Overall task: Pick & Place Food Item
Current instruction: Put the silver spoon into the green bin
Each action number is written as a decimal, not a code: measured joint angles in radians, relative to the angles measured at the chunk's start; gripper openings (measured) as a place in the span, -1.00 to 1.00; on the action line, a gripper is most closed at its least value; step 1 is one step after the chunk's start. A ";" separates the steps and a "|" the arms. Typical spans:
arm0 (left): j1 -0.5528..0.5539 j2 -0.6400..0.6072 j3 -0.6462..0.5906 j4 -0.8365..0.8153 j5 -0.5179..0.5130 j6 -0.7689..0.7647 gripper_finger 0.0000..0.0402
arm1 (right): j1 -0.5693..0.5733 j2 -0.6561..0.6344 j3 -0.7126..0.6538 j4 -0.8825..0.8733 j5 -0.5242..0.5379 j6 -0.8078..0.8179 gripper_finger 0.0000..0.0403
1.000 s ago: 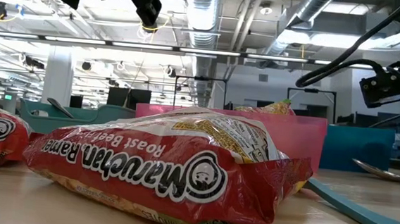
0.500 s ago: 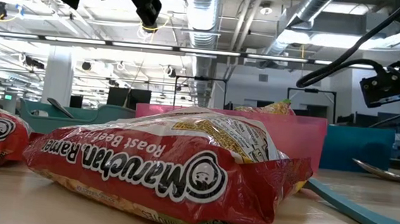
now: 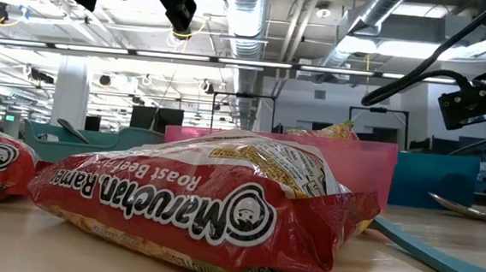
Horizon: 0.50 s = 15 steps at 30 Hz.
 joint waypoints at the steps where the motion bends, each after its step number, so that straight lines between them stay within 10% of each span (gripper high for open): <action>1: 0.000 0.000 0.000 0.000 0.000 0.000 -0.23 | 0.000 0.000 0.000 0.000 0.000 0.001 -0.96; 15: 0.000 0.000 0.000 0.000 0.000 0.000 -0.23 | 0.000 0.000 0.000 0.000 0.000 0.002 -0.98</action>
